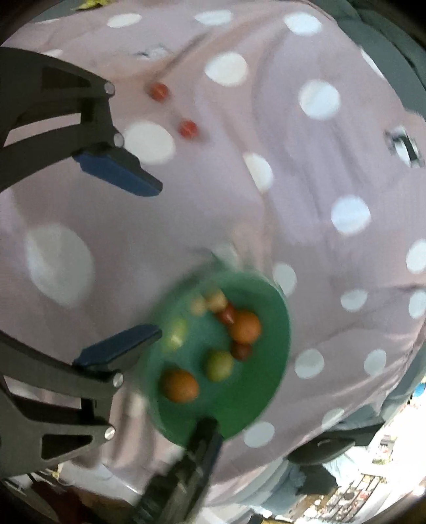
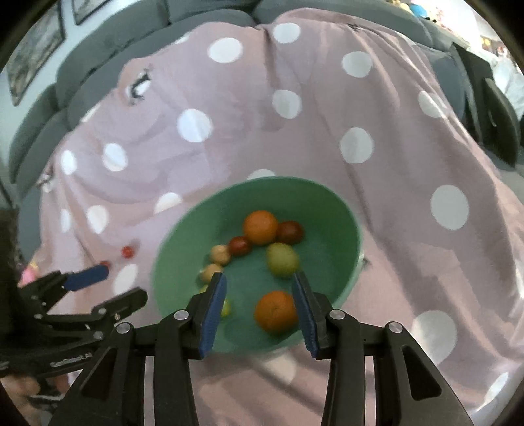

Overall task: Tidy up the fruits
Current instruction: 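Move both tools back toward the last two red cherry tomatoes, then grasp a red tomato with the right tool while the left tool grasps the other, then carry both red tomatoes over the green bowl and lower them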

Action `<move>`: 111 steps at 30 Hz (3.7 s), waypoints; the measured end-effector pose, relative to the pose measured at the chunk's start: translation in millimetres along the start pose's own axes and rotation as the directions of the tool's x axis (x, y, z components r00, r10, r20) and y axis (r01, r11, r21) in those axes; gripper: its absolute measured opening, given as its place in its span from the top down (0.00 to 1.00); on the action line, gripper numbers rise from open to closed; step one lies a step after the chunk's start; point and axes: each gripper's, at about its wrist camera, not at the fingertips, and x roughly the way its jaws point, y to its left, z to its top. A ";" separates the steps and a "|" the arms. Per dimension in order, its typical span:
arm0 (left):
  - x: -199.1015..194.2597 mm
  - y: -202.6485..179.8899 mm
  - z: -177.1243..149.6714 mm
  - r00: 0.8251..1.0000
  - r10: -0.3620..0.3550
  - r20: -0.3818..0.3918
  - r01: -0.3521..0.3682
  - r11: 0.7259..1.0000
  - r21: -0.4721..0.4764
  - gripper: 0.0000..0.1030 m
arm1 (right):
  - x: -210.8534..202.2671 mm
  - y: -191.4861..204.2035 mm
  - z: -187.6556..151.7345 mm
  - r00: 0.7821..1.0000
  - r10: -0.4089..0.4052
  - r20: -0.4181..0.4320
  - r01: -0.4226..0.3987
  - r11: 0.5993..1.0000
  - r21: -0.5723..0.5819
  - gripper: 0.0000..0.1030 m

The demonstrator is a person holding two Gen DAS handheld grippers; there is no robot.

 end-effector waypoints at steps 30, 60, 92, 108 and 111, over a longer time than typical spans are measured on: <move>-40.6 183.9 -89.5 0.998 0.064 0.024 -0.051 0.930 -0.365 0.24 | 69.6 183.5 -28.5 0.948 0.215 -0.234 -0.279 0.915 -0.290 0.53; 68.2 237.0 -23.2 0.998 0.004 -0.063 -0.023 0.954 -0.298 0.44 | 228.6 241.4 15.7 0.957 0.097 -0.274 -0.208 0.888 -0.410 0.74; 68.5 213.1 -15.4 0.986 0.143 -0.083 -0.157 0.967 -0.201 0.73 | 162.0 185.2 30.5 0.927 0.300 -0.224 -0.340 0.925 -0.171 0.75; -16.2 177.6 -61.0 0.993 0.119 -0.021 -0.119 0.948 -0.295 0.73 | 97.2 176.4 -15.1 0.949 0.238 -0.207 -0.280 0.937 -0.210 0.75; -26.5 172.8 -70.3 0.992 0.120 -0.022 -0.121 0.947 -0.298 0.73 | 89.3 169.8 -26.0 0.949 0.223 -0.221 -0.269 0.942 -0.202 0.75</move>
